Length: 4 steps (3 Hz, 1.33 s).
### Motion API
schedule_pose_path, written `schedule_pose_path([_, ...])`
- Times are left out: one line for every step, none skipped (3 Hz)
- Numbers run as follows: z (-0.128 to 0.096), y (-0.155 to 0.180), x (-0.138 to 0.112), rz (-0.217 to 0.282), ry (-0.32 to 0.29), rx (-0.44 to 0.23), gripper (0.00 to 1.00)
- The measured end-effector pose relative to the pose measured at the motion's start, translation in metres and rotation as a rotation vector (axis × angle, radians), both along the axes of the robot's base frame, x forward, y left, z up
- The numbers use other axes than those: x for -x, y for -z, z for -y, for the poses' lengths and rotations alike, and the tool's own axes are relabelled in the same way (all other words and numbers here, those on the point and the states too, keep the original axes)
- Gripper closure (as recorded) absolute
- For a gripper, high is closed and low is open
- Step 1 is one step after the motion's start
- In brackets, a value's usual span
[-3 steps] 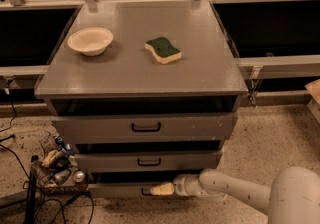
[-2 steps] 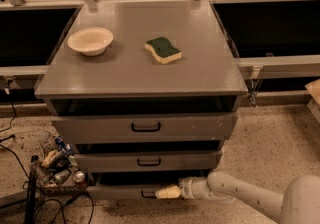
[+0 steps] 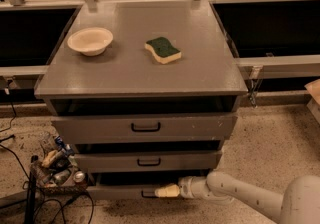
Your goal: Open bottom drawer
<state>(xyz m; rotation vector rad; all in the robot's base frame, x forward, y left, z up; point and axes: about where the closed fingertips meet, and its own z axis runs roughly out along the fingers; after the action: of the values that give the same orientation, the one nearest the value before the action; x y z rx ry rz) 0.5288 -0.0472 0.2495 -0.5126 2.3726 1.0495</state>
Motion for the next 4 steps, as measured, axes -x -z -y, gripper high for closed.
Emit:
schedule_pose_path([-0.004, 0.002, -0.013, 0.017, 0.046, 0.000, 0.00])
schedule_pose_path([-0.004, 0.003, -0.013, 0.016, 0.045, 0.000, 0.00])
schedule_pose_path([-0.018, 0.014, -0.005, -0.018, -0.003, -0.003, 0.00])
schedule_pose_path([-0.018, 0.014, -0.005, -0.018, -0.003, -0.003, 0.00])
